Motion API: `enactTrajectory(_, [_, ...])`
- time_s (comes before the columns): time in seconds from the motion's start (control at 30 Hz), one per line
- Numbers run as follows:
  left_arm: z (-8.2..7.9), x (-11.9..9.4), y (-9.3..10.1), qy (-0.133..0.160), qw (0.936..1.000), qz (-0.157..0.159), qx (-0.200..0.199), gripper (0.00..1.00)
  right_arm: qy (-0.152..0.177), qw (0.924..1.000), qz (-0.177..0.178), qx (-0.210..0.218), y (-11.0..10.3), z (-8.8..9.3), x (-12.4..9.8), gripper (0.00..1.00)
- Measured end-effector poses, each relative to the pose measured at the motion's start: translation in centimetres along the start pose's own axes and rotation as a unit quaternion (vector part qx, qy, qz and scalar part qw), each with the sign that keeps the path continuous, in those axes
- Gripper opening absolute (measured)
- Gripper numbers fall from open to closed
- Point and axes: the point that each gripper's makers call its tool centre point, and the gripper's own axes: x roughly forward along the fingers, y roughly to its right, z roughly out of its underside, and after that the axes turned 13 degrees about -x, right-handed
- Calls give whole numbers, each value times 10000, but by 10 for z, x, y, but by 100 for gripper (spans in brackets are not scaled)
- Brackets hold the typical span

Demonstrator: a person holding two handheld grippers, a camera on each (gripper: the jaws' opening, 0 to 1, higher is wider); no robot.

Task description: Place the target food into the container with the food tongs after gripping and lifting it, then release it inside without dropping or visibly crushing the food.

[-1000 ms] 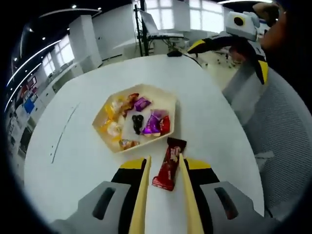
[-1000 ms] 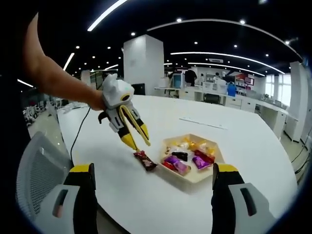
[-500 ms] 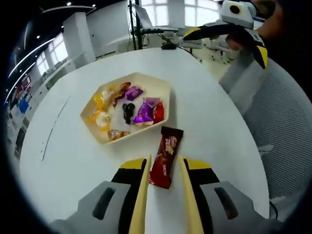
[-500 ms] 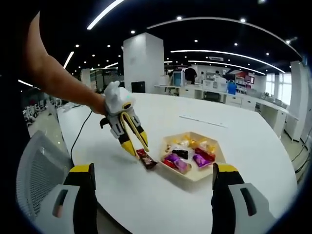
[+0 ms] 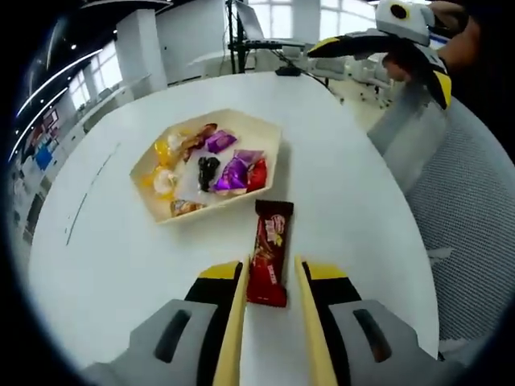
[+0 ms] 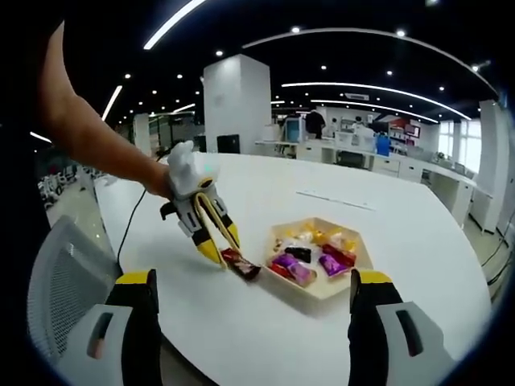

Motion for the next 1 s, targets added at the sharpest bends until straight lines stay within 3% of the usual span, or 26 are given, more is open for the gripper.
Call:
enactTrajectory(0.03, [-4, 0, -5, 117, 9999, -127, 9, 23, 2, 10000, 6, -1, 0, 0, 0, 97])
enactTrajectory(0.33, [1, -3, 0, -7, 9995, -322, -39, 20, -6, 10000, 27, -22, 1, 0, 0, 97])
enactTrajectory(0.6, [12, -16, 2, -49, 9991, -367, -209, 20, 0, 10000, 22, -21, 0, 0, 0, 97])
enactTrajectory(0.73, [18, -28, 1, -67, 9984, -270, -490, 20, -5, 10000, 3, -35, -1, 0, 0, 97])
enactTrajectory(0.83, [17, -37, -1, -65, 9984, -282, -476, 20, 2, 10000, -2, -45, -1, 0, 0, 97])
enactTrajectory(1.0, [1, -51, -4, 100, 9976, -270, -623, 20, -11, 10000, -31, -68, -2, 0, 1, 97])
